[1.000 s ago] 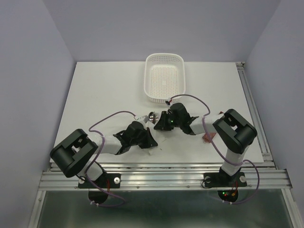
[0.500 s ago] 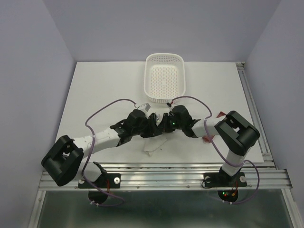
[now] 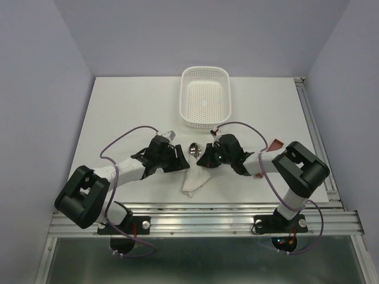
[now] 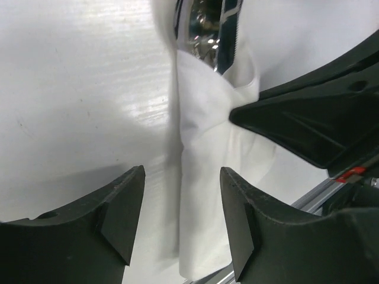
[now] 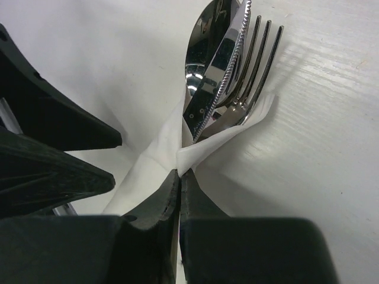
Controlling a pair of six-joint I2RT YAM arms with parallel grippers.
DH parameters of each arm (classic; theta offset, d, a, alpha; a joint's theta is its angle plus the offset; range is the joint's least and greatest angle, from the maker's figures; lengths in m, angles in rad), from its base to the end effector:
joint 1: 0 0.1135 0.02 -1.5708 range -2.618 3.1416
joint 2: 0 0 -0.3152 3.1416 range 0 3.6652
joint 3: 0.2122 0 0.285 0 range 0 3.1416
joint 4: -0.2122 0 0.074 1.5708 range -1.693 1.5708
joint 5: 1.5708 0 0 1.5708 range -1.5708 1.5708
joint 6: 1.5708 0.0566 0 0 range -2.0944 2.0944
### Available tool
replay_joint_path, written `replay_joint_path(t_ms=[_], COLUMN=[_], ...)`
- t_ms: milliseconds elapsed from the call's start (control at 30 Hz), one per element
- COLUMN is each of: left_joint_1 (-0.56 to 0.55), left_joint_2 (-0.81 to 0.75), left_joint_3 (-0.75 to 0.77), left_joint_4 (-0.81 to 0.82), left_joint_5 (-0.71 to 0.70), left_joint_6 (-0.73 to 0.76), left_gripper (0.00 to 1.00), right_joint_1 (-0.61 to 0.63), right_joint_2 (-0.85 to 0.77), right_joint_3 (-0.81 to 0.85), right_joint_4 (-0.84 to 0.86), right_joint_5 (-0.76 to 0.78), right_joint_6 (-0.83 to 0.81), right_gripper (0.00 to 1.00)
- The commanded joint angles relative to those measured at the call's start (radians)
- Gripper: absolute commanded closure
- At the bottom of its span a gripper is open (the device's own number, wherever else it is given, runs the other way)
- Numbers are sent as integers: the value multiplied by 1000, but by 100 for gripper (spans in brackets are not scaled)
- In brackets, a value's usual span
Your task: Place the utensils on the paper napkin and roll it up
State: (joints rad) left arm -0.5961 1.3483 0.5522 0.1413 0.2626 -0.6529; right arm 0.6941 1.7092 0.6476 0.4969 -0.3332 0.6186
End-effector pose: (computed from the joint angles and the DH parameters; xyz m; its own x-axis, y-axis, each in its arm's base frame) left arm 0.2320 -0.1751 0.1855 -0.8332 -0.1437 -0.5340 0.2599 0.7507 -0.6074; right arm 0.2644 0.2441 0.1435 -0.8088 0.0398 -0.5867 -0.4270 0.6463 0.6325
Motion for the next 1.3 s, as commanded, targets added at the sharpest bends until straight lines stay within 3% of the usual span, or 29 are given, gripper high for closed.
replay_joint_path(t_ms=[0,567,1033,1267], left_joint_1=[-4,-2,-1,-1], left_joint_2=[17,5,-96,-49], left_joint_3=[-52,-189,-224,-236], left_joint_4=[86,378,526,631], left_joint_5=[85,263,265,287], left_joint_6=[19,-33,12,41], left_gripper=[34,24,17,18], right_joint_1=[1,2,2,1], right_joint_2=[-69,-198,-279,-284], right_joint_3=[-25,-54,-74,-98], right_joint_4=[28,48,38,81], right_joint_5=[2,-4,-52,-85], right_joint_6=[-56,-65,-49,-48], right_gripper=[99,99,99,99])
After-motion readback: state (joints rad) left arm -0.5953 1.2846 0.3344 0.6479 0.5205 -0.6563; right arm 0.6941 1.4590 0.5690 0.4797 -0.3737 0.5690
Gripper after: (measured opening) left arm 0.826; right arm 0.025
